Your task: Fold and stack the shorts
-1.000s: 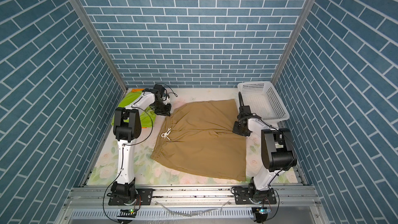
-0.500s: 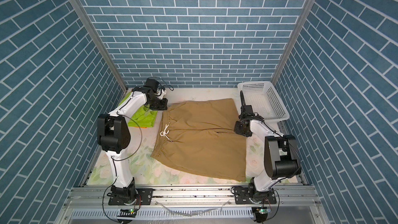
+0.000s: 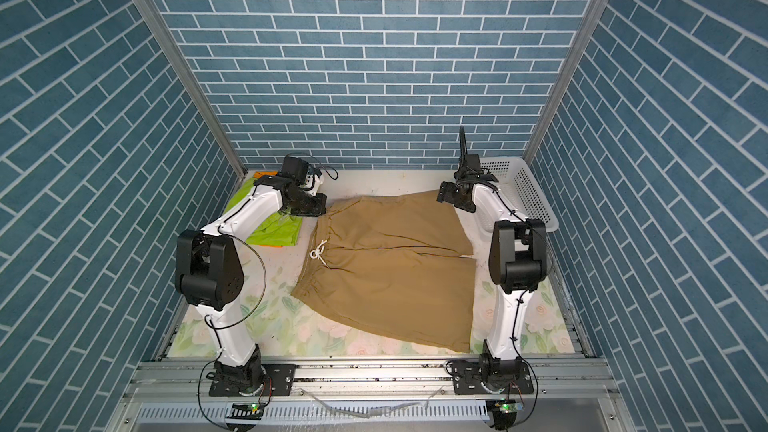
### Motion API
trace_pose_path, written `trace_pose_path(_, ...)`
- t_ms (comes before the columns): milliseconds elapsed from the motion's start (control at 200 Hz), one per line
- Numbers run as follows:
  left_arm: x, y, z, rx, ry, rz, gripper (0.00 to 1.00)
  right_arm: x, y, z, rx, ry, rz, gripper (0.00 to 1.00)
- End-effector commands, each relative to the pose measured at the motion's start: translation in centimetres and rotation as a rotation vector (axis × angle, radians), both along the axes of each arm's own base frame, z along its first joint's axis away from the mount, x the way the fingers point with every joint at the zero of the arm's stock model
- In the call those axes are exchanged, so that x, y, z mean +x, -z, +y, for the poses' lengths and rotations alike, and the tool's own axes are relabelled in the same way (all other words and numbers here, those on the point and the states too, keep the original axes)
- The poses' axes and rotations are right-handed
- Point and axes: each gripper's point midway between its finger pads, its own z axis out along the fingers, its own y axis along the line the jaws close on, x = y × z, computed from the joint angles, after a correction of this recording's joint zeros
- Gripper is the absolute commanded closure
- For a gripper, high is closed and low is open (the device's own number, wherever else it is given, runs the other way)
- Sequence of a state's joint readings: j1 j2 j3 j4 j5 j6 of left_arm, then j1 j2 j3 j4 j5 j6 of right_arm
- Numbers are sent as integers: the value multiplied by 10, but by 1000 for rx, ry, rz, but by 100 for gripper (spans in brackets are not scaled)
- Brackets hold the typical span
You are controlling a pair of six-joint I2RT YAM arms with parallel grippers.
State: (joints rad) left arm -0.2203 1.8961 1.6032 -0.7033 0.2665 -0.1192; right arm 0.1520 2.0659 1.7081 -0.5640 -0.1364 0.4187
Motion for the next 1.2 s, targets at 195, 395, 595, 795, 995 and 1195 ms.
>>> trace_pose_path(195, 0, -8, 0, 11, 8, -40, 100, 47, 43, 10, -34, -25, 34, 7)
trace_pose_path(395, -1, -5, 1, 25, 22, -35, 100, 75, 58, 7, -82, -23, 19, 8)
trace_pose_path(595, -2, -3, 2, 39, 31, -34, 100, 92, 68, 6, -130, -48, 26, 9)
trace_pose_path(795, -1, 5, 1, 40, 34, -18, 100, 94, 84, 14, -121, -68, 46, 22)
trace_pose_path(995, 0, 7, 1, 39, 35, -14, 100, 91, 99, 18, -99, -63, 73, 38)
trace_pose_path(1195, -2, 7, 1, 39, 33, -12, 100, 95, 106, 18, -87, -41, 71, 61)
